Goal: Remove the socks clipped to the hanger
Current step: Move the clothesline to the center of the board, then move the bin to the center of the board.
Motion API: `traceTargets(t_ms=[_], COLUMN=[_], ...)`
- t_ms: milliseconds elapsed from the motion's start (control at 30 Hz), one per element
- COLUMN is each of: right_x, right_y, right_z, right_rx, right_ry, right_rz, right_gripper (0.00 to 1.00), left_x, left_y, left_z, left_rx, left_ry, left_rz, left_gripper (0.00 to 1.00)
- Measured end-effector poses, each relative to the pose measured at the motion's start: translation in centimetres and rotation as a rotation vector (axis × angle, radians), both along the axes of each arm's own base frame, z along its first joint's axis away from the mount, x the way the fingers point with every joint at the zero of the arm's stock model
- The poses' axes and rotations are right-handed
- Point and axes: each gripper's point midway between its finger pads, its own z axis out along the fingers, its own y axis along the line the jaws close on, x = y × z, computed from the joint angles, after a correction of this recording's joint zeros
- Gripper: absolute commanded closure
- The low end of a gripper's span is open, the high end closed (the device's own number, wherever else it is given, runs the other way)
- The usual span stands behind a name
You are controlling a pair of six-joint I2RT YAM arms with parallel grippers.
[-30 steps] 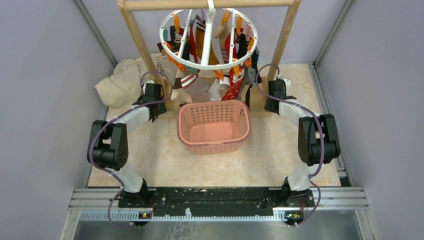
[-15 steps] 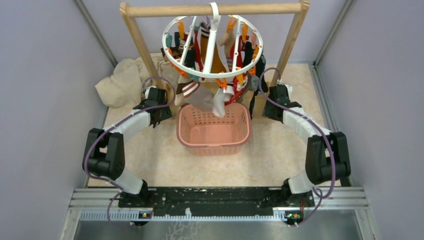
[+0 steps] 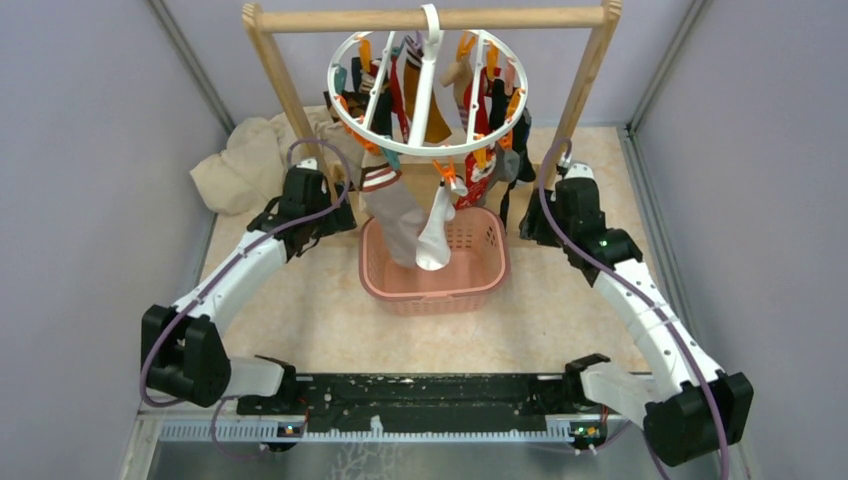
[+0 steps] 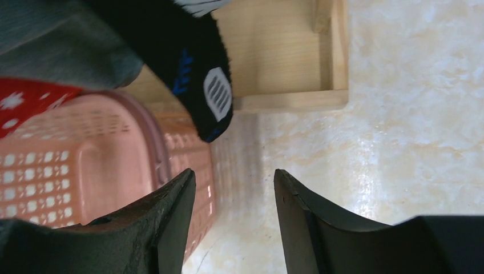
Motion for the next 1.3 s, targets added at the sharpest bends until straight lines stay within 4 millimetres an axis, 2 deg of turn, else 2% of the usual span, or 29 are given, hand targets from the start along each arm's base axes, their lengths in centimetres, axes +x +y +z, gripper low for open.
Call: traceTargets(t_ms=[133,433,700,900,1000,1200,1300], right_x=[-1.5,-3.5,-4.3,-4.4,-4.4,-4.5,-4.4], right_y=[1.6,5.6,7.6,8.1,8.0,7.8,7.8], right_z=[0.9,0.8,-1.0,-2.2,-2.7,-2.9,-2.9], right_rx=[0.031,0.064,0.007,-0.06,-0.086,-0.097,-0.092], right_ry=[-0.01,0.012,0.067,0.087,0.096,0.105,0.104], right_rz=[0.093,0.293,0.362,0.358,0.347,0.323,0.315], right_gripper=[0.46,0.46,0.46,0.47,0.55,0.77,0.81], left_x=[-0.3,-1.0,-1.7,-1.9,-2.0,-2.3,-2.4], left_y=[0.1,0.4,0.6,0.6,0.6,0.5,0.6], left_z=[1.0,2.0,4.0,4.6,4.8,5.4,5.7], left_rx=[-0.002,0.001,-0.006,-0.012,-0.016,-0.026,-0.029], left_ry=[-0.023,-0.035,-0.079,-0.093,-0.097,-0.115,-0.123], left_rz=[-0.008,-0.014,-0.02,-0.027,-0.031,-0.036,-0.037], left_gripper=[0.01,0.01,0.01,0.01,0.01,0.01,0.01])
